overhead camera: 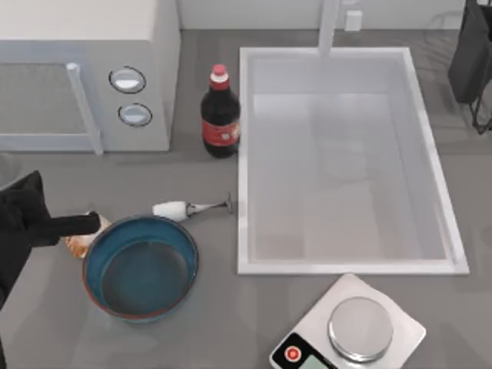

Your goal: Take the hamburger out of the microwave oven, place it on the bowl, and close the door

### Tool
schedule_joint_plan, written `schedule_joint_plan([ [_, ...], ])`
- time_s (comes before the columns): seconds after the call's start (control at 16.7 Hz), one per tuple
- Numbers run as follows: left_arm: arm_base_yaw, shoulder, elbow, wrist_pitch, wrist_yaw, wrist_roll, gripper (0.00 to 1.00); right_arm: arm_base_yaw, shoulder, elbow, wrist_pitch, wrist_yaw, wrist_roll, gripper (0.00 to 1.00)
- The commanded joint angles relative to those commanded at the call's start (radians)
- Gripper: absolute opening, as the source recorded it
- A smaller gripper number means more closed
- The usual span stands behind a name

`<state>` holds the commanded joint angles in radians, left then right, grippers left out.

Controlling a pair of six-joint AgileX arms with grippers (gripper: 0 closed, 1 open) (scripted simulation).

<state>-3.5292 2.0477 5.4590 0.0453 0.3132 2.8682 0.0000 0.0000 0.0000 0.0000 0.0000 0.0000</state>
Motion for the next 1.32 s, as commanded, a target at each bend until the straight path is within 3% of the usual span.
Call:
schedule_joint_plan([
  [0.18, 0.05, 0.037, -0.017, 0.049, -0.048, 0.017, 0.0, 0.0, 0.0, 0.0, 0.0, 0.0, 0.0, 1.0],
  [0.96, 0.096, 0.022, -0.093, 0.111, -0.093, 0.036, 0.0, 0.0, 0.0, 0.0, 0.0, 0.0, 0.0, 1.0],
  [1.32, 0.244, -0.138, -0.304, 0.275, -0.201, 0.148, 0.0, 0.0, 0.0, 0.0, 0.0, 0.0, 0.0, 1.0],
])
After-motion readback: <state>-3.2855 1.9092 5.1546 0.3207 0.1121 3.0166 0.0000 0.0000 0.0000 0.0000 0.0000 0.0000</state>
